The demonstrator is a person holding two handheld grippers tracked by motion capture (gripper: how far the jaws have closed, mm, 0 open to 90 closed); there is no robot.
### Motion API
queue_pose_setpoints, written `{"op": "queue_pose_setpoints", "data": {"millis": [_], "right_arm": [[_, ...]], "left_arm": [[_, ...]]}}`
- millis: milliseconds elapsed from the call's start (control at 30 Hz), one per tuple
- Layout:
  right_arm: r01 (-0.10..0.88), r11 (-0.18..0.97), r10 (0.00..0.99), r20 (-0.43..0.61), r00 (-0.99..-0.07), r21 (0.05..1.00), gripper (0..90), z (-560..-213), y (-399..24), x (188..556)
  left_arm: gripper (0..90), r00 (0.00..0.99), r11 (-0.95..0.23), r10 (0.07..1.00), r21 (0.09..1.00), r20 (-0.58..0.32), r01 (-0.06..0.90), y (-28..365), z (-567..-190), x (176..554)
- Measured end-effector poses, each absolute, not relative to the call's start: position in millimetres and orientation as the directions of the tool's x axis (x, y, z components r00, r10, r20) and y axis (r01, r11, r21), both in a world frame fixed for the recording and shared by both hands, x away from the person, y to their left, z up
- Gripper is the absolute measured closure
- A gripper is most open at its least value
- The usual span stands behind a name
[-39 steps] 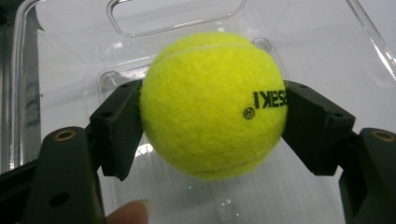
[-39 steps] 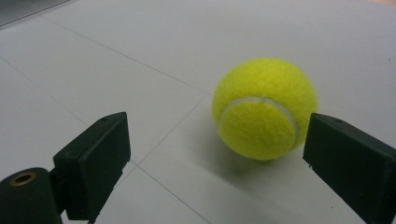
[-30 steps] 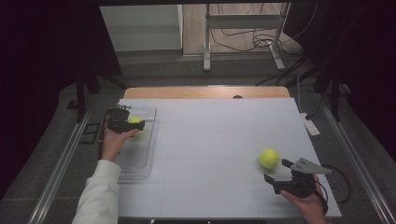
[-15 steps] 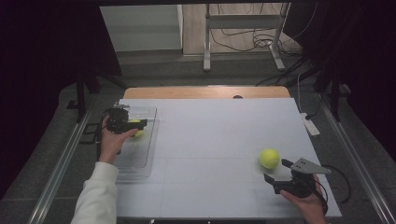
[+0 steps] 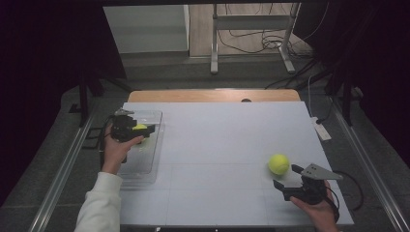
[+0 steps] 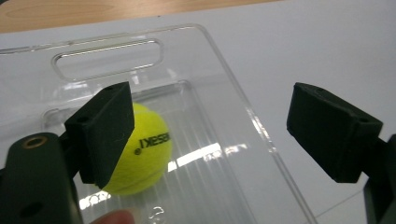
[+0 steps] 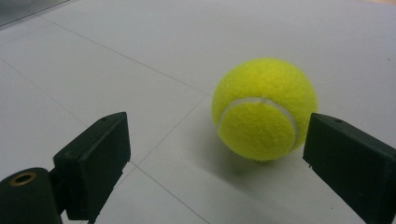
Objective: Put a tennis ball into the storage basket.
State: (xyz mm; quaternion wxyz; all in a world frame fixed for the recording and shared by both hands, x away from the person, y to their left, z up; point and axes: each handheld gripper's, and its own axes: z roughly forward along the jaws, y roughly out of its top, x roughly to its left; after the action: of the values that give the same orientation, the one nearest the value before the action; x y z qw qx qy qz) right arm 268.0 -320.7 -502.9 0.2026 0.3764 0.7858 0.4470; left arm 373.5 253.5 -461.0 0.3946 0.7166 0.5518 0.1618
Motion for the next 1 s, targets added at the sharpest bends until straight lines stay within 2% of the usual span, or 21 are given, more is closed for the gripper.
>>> {"op": "queue_pose_setpoints", "data": {"millis": [1000], "right_arm": [[0.43, 0.303, 0.784, 0.034, -0.62, 0.851, 7.8, -504.6, -322.2, 269.6]], "left_arm": [[17.2, 0.492, -0.13, 0.837, 0.789, -0.237, 0.601, 226.6, -449.2, 338.0]]}}
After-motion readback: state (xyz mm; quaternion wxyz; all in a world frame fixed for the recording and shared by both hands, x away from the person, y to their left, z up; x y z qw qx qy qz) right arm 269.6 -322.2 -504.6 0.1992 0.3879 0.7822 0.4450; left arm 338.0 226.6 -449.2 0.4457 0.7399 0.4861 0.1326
